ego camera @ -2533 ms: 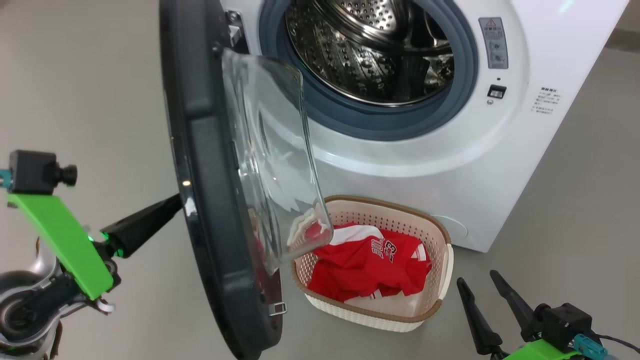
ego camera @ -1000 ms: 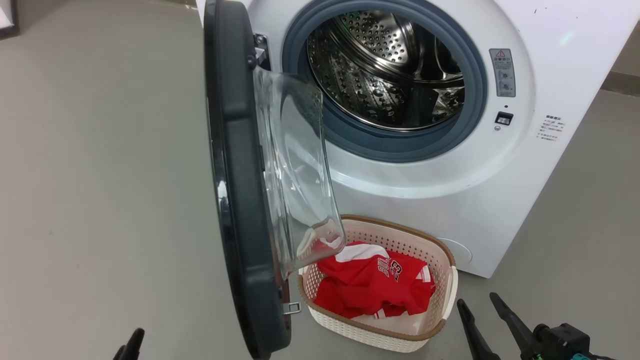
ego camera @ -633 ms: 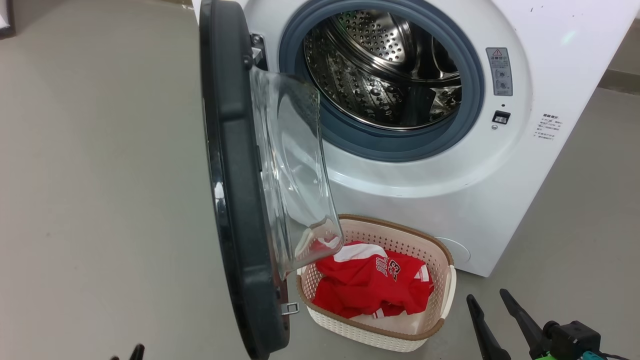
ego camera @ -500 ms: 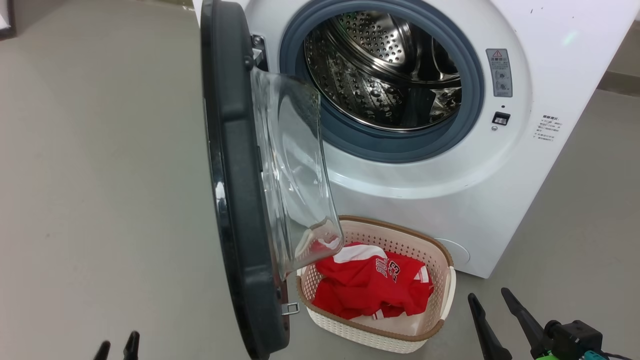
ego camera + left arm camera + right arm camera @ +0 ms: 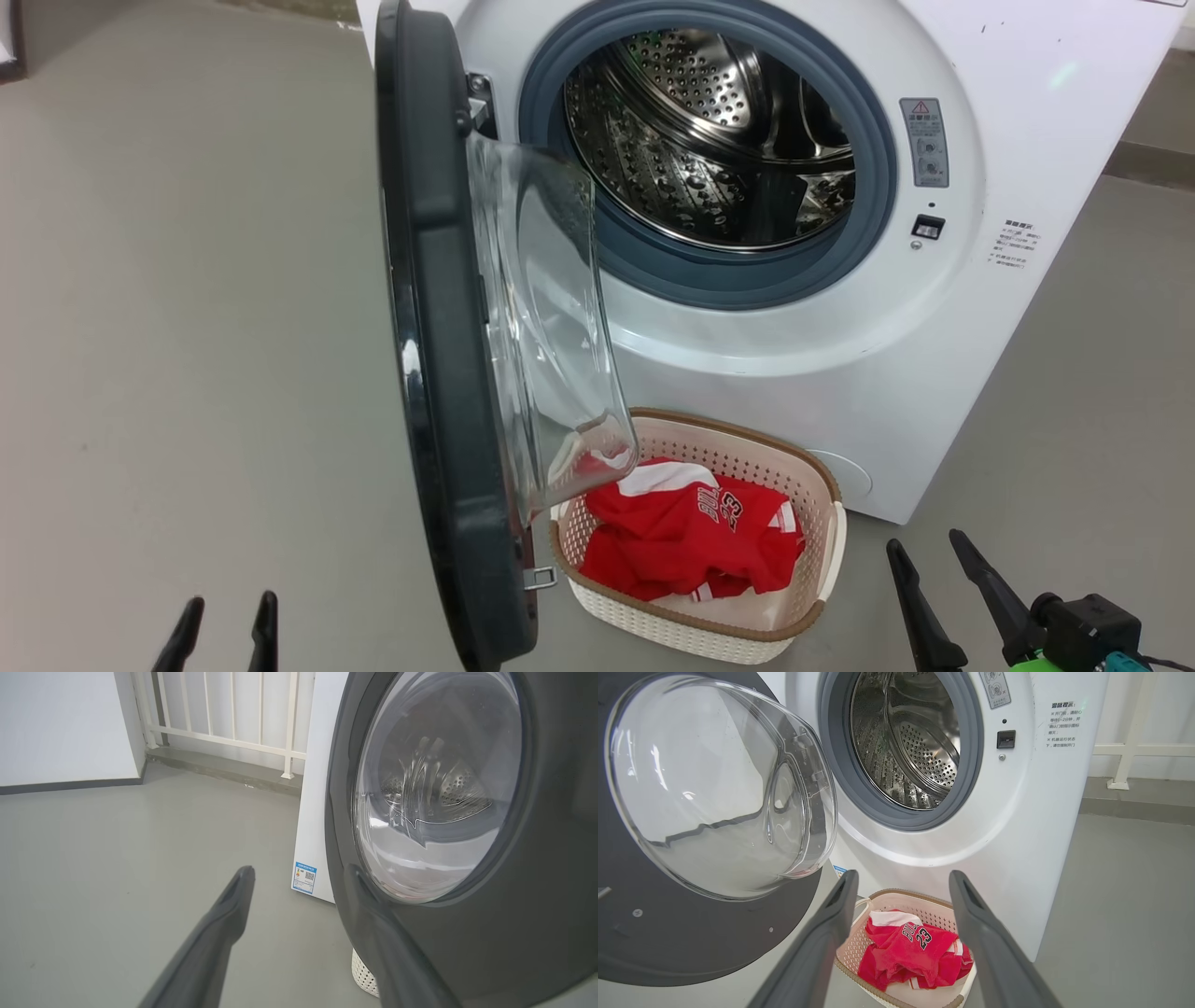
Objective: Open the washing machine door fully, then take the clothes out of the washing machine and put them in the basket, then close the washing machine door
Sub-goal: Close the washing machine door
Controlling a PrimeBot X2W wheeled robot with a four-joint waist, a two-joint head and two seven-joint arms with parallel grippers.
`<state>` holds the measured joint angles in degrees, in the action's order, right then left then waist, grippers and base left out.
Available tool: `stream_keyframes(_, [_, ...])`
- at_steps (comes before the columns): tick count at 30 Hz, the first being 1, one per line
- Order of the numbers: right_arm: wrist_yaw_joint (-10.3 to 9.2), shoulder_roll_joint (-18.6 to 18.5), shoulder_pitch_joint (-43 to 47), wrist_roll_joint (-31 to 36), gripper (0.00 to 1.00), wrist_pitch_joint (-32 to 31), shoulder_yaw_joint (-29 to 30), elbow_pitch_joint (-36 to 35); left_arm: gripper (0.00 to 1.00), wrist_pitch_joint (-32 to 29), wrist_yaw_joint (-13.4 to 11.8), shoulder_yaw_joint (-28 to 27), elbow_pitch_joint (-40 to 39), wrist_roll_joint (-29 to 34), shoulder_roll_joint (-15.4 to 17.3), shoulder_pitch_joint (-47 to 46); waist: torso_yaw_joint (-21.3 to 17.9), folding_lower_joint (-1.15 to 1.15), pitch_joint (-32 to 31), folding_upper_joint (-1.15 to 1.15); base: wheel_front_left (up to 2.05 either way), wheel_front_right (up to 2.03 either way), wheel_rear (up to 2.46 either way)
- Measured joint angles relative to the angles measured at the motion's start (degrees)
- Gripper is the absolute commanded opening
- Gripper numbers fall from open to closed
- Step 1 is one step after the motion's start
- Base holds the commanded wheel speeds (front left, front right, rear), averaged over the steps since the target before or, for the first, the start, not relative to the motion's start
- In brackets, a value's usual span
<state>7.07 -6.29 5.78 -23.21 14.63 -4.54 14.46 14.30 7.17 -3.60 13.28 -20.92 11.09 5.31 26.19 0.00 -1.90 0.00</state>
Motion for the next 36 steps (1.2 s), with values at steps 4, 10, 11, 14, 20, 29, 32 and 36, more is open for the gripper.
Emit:
stream_keyframes(4, [0.0, 0.0, 0.14, 0.0, 1.0, 0.0, 0.0, 0.09, 1.0, 0.0, 0.0, -0.6, 0.07, 1.43, -1.56, 0.79, -0.21, 0.0, -0.16, 0.0, 0.0, 0.0, 0.0])
stream_keyframes(10, [0.0, 0.02, 0.42, 0.0, 1.0, 0.0, -0.03, 0.21, 1.0, 0.0, 0.0, -1.23, 0.04, 2.35, -1.76, 0.8, -0.4, 0.0, -0.41, 0.0, 0.0, 0.0, 0.0])
stream_keyframes(11, [0.0, 0.03, 0.7, 0.0, 1.0, 0.0, -0.03, 0.22, 1.0, 0.0, 0.0, -1.25, 0.03, 2.47, -1.76, 0.8, -0.37, 0.0, -0.44, 0.0, 0.0, 0.0, 0.0])
stream_keyframes(14, [0.0, 0.03, 1.14, 0.0, 1.0, 0.0, -0.04, 0.24, 1.0, 0.0, 0.0, -1.46, -0.05, 2.81, -1.78, 0.8, -0.31, 0.0, -0.48, 0.0, 0.0, 0.0, 0.0])
stream_keyframes(20, [0.0, 0.03, 1.13, 0.0, 1.0, 0.0, -0.04, 0.23, 0.56, 0.0, 0.0, -1.56, -0.52, 2.64, -1.76, 0.8, -0.28, 0.0, -0.57, 0.0, 0.0, 0.0, 0.0])
stream_keyframes(29, [0.0, 0.07, 1.13, 0.0, 1.0, 0.0, -0.25, 0.25, 0.0, 0.0, 0.0, -0.2, -1.16, -8.79, 1.03, 0.09, -0.61, 0.0, -0.42, 0.0, 0.0, 0.0, 0.0])
stream_keyframes(32, [0.0, 0.07, 1.13, 0.0, 1.0, 0.0, -0.27, 0.27, 0.0, 0.0, 0.0, 0.57, -1.45, -18.37, 2.81, -1.72, -0.83, 0.0, -0.18, 0.0, 0.0, 0.0, 0.0])
stream_keyframes(36, [0.0, 0.04, 1.1, 0.0, 1.0, 0.0, -0.34, 0.25, 0.0, 0.01, -0.01, 1.58, -2.65, -34.81, 6.89, -4.57, -1.14, 0.0, 0.39, 0.0, 0.0, 0.0, 0.0])
